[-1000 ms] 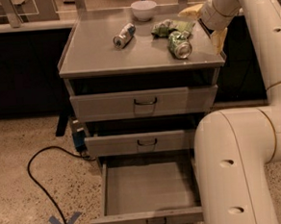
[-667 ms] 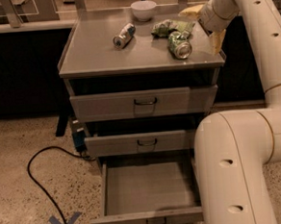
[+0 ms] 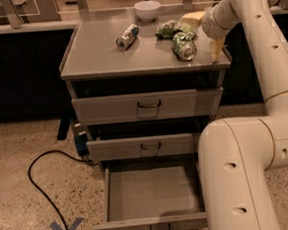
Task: Place green can into bottom drawer
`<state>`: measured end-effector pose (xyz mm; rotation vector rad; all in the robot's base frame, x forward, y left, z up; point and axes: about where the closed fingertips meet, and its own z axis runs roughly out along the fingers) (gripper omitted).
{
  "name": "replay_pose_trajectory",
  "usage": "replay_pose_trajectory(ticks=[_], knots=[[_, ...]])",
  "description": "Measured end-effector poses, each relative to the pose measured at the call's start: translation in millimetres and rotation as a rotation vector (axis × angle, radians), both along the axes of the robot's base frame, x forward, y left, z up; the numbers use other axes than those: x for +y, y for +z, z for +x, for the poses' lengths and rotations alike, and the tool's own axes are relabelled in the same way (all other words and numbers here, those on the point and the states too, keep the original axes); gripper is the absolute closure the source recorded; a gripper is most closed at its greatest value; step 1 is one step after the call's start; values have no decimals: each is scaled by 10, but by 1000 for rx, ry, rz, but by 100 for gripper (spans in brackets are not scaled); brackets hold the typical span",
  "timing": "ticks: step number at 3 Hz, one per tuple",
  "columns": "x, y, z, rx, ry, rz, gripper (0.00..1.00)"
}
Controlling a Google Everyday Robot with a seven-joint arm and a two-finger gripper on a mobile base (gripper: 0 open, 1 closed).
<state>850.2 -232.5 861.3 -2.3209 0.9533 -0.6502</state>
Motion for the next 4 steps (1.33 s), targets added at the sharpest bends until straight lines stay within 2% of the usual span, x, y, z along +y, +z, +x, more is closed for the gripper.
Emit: replay_pose_trajectory(ticks=[1, 2, 3, 4], knots=[[96, 6, 107, -47, 76, -106, 0], [96, 6, 107, -47, 76, -106, 0], [169, -7, 123, -55, 108, -118, 0], [297, 1, 130, -66, 170, -158, 0]])
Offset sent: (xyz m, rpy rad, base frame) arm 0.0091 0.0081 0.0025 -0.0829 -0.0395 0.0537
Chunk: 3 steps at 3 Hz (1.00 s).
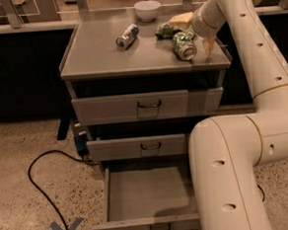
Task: Place green can into bottom drawer
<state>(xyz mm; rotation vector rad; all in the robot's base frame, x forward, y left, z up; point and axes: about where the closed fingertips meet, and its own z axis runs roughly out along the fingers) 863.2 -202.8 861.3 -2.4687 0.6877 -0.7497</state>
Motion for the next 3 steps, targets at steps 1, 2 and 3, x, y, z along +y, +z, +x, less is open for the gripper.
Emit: replay_pose_trajectory(ticks=[1, 2, 3], knots=[[0, 0, 0, 0, 0, 0, 0], [84, -69, -20, 14, 35, 6, 0], [177, -84, -90, 35, 75, 7, 0]])
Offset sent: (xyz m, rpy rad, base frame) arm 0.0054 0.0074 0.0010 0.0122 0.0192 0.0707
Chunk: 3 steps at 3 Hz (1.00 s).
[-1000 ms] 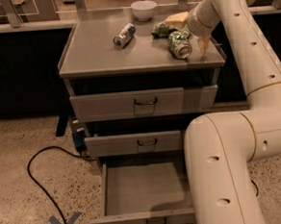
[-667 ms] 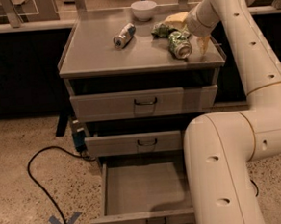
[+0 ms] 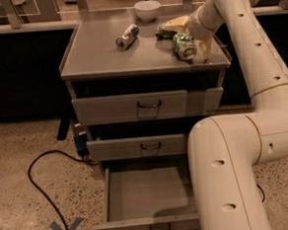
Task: Place green can into bottom drawer
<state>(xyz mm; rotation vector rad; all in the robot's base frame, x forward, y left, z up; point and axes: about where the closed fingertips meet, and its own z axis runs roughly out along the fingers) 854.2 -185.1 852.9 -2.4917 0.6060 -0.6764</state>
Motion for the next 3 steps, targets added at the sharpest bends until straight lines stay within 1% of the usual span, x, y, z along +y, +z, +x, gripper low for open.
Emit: replay_pose_trajectory(ticks=[1, 2, 3], knots=[[0, 1, 2, -1, 0, -1, 0], [-47, 165, 195, -89, -22, -78, 0], [-87, 300, 403, -172, -56, -210, 0]])
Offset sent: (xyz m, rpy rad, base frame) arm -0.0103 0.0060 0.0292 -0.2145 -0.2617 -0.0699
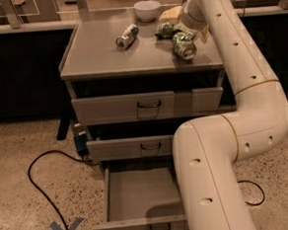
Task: Place green can into bottom drawer
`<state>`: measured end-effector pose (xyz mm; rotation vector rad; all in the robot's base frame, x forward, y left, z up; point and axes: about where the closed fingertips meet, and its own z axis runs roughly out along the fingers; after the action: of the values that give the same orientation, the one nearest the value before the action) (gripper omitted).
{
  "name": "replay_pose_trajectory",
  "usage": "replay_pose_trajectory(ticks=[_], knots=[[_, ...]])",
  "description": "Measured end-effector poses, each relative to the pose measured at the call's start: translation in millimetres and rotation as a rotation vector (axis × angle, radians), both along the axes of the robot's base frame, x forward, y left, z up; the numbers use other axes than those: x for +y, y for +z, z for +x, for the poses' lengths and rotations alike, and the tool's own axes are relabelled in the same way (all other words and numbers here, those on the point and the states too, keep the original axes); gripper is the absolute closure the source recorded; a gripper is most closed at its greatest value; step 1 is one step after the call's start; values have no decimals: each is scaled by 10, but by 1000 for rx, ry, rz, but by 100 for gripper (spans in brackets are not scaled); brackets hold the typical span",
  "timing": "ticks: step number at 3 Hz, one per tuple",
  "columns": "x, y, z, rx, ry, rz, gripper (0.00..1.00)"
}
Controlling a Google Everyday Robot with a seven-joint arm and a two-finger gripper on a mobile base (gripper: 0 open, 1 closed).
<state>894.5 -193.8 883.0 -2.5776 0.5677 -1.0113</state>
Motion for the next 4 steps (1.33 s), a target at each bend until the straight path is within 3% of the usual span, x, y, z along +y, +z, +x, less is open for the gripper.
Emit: replay_pose_trajectory(ticks=[1, 2, 3, 4], knots=[[-31, -105, 4, 27, -30, -97, 0], [-50, -399, -149, 147, -33, -118, 0], [-31, -609, -273, 225, 2, -111, 0], [-29, -644, -276, 233, 3, -113, 0]])
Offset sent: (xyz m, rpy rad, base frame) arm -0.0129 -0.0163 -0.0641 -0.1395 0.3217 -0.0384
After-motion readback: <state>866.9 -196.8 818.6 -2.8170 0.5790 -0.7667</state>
